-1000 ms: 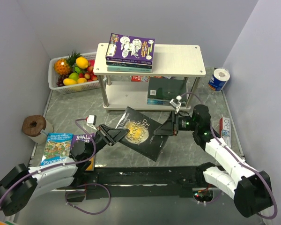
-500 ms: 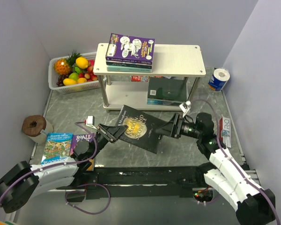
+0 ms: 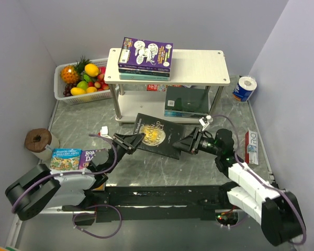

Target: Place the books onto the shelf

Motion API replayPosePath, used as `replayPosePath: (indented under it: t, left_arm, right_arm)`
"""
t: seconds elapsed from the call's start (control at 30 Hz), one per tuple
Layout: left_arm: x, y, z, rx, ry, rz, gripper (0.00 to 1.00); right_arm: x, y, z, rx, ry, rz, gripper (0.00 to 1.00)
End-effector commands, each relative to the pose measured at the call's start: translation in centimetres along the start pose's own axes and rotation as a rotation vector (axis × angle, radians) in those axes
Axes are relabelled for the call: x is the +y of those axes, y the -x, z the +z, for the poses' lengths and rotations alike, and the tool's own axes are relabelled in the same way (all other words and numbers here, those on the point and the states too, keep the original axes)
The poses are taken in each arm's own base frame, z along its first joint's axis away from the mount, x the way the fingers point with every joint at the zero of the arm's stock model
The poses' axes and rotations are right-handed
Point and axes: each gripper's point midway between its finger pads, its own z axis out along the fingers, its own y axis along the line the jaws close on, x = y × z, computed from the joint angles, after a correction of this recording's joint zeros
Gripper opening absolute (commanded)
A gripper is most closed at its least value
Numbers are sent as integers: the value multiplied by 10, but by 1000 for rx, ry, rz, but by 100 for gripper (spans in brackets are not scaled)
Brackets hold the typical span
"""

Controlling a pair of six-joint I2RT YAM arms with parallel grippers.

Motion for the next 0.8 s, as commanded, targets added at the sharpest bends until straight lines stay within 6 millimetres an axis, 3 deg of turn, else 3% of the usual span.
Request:
replayPosePath:
  t: [0.0,0.07,0.17,0.2,0.23,0.27,0.4,0.5,0.77]
  left_arm:
    - [-88,-4,5,38,-305,-115,2]
    - [-87,-13,10,86,-299,-111,2]
    - [-79,-26,14,151,-264,-98,6]
    - [-76,-28,14,167,-251,-93,12]
    - [-72,-26,15,175,-236,-86,15]
    - [-63,-32,13,216,-202,-74,17]
    - [-41,-22,7,229,-134,-37,35]
    - [-45,-17,-1,255,-176,-11,45]
    - [-47,-25,-4,378,-232,-30,49]
  right_arm:
    - [32,5,3,6,177,-67,38]
    - [31,7,4,6,177,-71,33]
    - [37,9,3,13,194,-86,14]
    - [40,10,2,16,200,-93,3]
    - [40,12,0,15,193,-93,0]
    - [45,12,-2,33,203,-106,0]
    - [55,13,-12,80,225,-132,0]
    - [56,17,-19,80,240,-129,0]
    - [54,25,-27,81,264,-94,0]
